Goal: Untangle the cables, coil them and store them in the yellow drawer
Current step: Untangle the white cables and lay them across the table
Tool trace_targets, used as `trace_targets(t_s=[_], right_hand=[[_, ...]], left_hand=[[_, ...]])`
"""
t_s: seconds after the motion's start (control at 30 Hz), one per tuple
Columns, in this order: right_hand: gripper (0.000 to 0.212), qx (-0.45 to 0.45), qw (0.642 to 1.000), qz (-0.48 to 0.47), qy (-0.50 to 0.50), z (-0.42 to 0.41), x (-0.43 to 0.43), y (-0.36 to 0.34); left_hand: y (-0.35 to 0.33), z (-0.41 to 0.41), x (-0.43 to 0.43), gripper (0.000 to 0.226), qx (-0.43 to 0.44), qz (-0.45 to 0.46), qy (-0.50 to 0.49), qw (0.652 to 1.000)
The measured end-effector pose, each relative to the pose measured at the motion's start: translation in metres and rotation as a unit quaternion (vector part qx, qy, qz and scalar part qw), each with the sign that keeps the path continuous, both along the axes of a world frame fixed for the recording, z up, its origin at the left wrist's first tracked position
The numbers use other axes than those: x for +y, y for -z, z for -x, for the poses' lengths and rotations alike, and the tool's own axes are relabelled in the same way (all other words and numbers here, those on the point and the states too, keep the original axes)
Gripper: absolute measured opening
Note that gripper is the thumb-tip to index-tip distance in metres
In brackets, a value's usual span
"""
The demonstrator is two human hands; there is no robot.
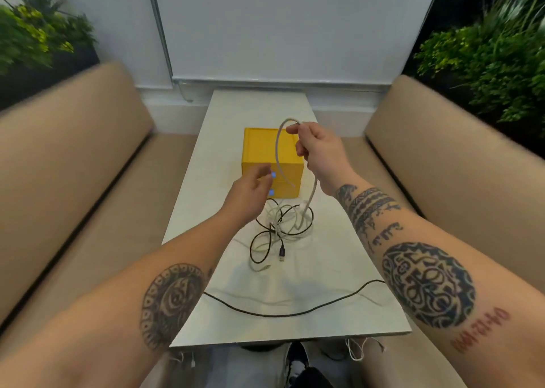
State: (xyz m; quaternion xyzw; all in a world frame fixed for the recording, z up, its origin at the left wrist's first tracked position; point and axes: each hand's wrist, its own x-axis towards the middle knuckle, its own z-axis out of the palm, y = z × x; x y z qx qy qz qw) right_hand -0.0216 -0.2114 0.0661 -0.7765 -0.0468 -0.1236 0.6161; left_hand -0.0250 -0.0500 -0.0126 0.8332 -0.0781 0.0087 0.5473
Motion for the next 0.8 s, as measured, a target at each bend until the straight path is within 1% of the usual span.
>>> trace_targets(t_s=[0.07,0.1,0.13,0.2,0.23,0.27,0.33,0.43,0.5,0.57,0.6,0.67,0.7,0.73,0.77,0.8], right_hand=[[0.027,-0.04,0.999,0.02,-0.024,0.001,-0.001,-0.016],[0.026,-0.06,0.997,0.03,-0.037,0.001,-0.001,-0.024],[0.025,-0.076,0.995,0.038,-0.046,0.001,-0.003,-0.03],[0.025,-0.099,0.993,0.045,-0.054,0.003,-0.006,-0.041],[0.025,-0.111,0.992,0.04,-0.053,0.004,-0.009,-0.046],[0.025,-0.124,0.991,0.032,-0.049,0.007,-0.011,-0.051],[0.025,-0.153,0.987,0.01,-0.045,0.011,-0.016,-0.059],[0.03,-0.188,0.98,0.032,-0.055,0.018,-0.02,-0.069],[0.026,-0.191,0.977,0.055,-0.079,0.02,-0.019,-0.071],[0.021,-0.191,0.975,0.064,-0.092,0.02,-0.015,-0.071],[0.02,-0.195,0.974,0.06,-0.097,0.02,-0.013,-0.07],[0.02,-0.207,0.973,0.031,-0.098,0.022,-0.012,-0.07],[0.02,-0.209,0.973,0.015,-0.099,0.023,-0.013,-0.07],[0.02,-0.207,0.973,0.005,-0.099,0.025,-0.014,-0.069],[0.021,-0.202,0.974,0.0,-0.098,0.026,-0.015,-0.067],[0.021,-0.196,0.976,-0.006,-0.096,0.027,-0.017,-0.063]], left_hand=[[-0.028,-0.011,-0.009,0.055,0.059,0.072,0.014,0.996],[-0.041,-0.014,-0.012,0.06,0.086,0.087,0.031,0.992],[-0.053,-0.017,-0.015,0.058,0.094,0.083,0.052,0.991],[-0.073,-0.018,-0.02,0.03,0.08,0.05,0.087,0.992],[-0.08,-0.019,-0.022,0.024,0.072,0.034,0.094,0.992],[-0.084,-0.021,-0.022,0.028,0.069,0.027,0.094,0.993],[-0.084,-0.024,-0.02,0.037,0.091,0.035,0.093,0.991],[-0.083,-0.021,-0.018,0.038,0.154,0.08,0.132,0.976],[-0.084,-0.014,-0.025,0.038,0.146,0.05,0.193,0.969],[-0.082,-0.007,-0.037,0.047,0.107,-0.027,0.234,0.966],[-0.078,-0.005,-0.042,0.044,0.087,-0.087,0.236,0.964],[-0.065,-0.003,-0.047,0.031,0.071,-0.2,0.222,0.952],[-0.057,-0.005,-0.048,0.031,0.072,-0.223,0.203,0.951],[-0.048,-0.009,-0.048,0.034,0.08,-0.21,0.172,0.959],[-0.042,-0.014,-0.047,0.037,0.098,-0.162,0.134,0.973],[-0.037,-0.018,-0.047,0.038,0.115,-0.096,0.093,0.984]])
